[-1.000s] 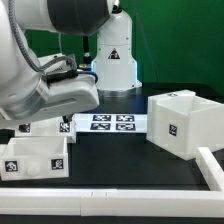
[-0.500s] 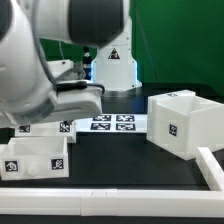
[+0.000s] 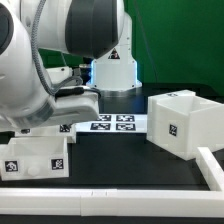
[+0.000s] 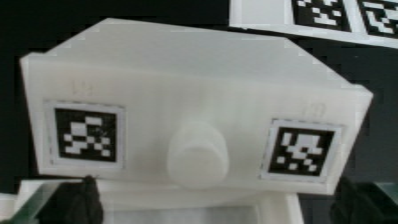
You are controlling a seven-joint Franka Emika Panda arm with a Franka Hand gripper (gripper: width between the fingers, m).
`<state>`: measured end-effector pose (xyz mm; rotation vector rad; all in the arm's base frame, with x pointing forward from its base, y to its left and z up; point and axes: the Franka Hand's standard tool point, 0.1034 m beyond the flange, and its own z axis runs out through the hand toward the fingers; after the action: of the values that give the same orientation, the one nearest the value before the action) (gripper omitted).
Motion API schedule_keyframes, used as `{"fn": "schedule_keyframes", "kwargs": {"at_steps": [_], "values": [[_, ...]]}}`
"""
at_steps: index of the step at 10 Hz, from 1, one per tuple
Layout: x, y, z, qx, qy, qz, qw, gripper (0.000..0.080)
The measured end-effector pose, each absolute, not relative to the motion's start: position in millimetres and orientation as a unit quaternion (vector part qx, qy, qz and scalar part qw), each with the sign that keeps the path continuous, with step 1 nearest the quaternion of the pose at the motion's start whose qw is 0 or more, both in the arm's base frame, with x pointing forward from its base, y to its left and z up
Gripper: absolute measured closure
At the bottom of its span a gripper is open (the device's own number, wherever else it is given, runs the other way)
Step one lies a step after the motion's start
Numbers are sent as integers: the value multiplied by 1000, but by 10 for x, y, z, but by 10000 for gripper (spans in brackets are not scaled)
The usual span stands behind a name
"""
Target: Assemble drawer
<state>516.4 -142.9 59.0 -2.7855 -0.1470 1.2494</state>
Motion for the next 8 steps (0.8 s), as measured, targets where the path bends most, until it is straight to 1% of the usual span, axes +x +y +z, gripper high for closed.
{"fn": "schedule_keyframes", "kwargs": {"at_steps": [1,2,3,4,8], "values": [[5128,-1536,581,-908,-48,415,30,151],[5075,-1588,603,-903,-42,427,25,151],[5034,-1619,619,-895,-36,444,24,151],[5080,-1641,613,-892,-33,451,24,151],[5153,-1469,599,-892,-40,449,16,151]]}}
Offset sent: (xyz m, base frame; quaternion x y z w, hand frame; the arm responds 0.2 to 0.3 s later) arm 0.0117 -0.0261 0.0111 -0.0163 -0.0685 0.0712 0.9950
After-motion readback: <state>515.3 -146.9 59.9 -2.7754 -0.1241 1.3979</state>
